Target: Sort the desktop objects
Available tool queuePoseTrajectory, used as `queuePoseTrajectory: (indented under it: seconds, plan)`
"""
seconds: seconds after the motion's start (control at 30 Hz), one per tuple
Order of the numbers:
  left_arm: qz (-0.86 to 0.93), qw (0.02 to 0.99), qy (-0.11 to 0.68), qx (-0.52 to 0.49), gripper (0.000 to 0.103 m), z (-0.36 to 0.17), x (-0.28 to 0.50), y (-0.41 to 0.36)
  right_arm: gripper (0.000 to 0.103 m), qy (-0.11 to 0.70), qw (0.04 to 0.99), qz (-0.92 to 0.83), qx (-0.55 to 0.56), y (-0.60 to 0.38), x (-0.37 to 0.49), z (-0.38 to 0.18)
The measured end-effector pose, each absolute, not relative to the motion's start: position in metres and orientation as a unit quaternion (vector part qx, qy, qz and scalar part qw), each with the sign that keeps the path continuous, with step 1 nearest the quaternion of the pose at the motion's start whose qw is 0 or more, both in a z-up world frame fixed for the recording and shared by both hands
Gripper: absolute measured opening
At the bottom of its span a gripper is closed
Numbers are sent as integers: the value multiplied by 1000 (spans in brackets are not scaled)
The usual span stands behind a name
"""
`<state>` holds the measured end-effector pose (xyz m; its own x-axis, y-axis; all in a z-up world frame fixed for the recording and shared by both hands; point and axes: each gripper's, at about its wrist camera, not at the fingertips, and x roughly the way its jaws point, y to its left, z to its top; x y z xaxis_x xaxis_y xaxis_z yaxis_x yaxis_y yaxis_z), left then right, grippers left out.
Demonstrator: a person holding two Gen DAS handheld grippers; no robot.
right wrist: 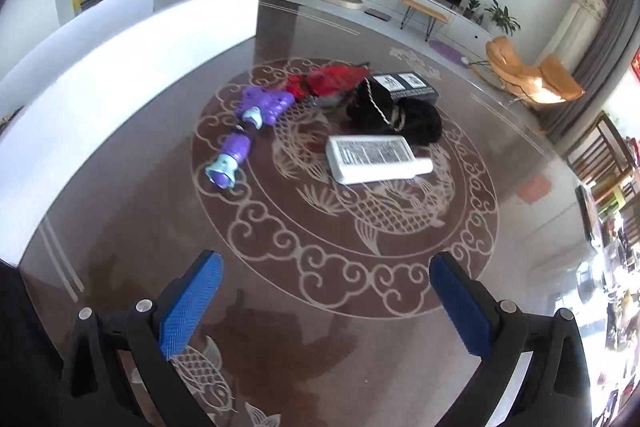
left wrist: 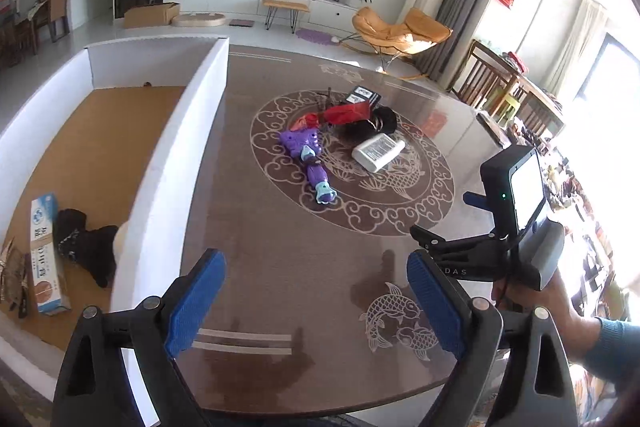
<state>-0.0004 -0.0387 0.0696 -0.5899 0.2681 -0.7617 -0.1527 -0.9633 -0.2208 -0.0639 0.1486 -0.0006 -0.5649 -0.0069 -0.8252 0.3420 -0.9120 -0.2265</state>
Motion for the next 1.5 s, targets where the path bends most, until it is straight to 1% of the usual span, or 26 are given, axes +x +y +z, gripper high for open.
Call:
queuePoseTrajectory:
  seconds: [0.07, 0.13, 0.27, 0.37, 0.43, 0.47, 0.7, 0.77, 1.5]
  plan:
    - [883, 116, -46, -453, 93, 39, -13, -14, 103, 169, 75, -870, 458, 178, -68, -14]
    - [874, 114, -46, -471, 93, 13, -26, 1, 103, 152, 66, -874, 457, 195, -70, -22]
    - [864, 92, -26, -494, 93, -24, -45, 18, 103, 113, 65, -887, 443, 201, -76, -29]
    - [875, 72, 6, -478, 93, -29, -54, 27, 103, 80, 66, -890, 444, 203, -86, -32]
    - [881, 54, 20, -470, 95, -30, -63, 29, 103, 59, 67, -888, 451, 203, -94, -33]
    - [881, 46, 28, -471, 103, -33, -70, 30, 103, 47, 69, -886, 456, 205, -98, -35]
    - [888, 41, 20, -457, 103, -35, -134, 31, 103, 37, 50, -887, 457, 198, -126, -34]
    - [889, 41, 20, -455, 103, -36, -135, 31, 103, 28, 36, -888, 458, 198, -128, -34]
    - [890, 41, 20, -455, 103, -36, -134, 30, 103, 28, 36, -888, 457, 198, -128, -34]
